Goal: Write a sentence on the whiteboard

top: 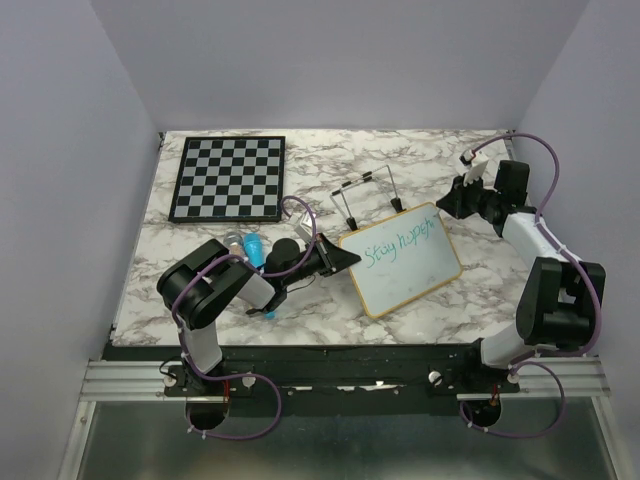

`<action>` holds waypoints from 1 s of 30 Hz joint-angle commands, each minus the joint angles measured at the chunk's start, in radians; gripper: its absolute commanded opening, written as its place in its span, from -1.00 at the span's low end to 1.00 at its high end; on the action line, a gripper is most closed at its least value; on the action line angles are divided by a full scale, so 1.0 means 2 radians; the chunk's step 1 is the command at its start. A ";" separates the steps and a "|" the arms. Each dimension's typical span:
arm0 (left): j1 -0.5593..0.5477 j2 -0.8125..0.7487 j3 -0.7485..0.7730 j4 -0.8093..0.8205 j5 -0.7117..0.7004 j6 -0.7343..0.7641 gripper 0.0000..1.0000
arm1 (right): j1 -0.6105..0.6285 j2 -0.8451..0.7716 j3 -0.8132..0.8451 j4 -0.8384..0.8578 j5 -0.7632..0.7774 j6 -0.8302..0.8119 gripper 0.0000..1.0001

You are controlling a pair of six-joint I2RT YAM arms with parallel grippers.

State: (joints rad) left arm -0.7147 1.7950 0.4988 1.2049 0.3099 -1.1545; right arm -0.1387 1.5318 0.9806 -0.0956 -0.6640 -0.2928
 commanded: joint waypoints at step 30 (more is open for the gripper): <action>0.000 0.004 -0.002 0.043 0.012 0.017 -1.00 | -0.007 -0.046 -0.040 -0.036 0.040 -0.045 -0.99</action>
State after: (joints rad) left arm -0.7143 1.7996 0.4988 1.2118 0.3099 -1.1568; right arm -0.1436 1.4570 0.9001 -0.1337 -0.6373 -0.3672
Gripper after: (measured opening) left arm 0.060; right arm 0.163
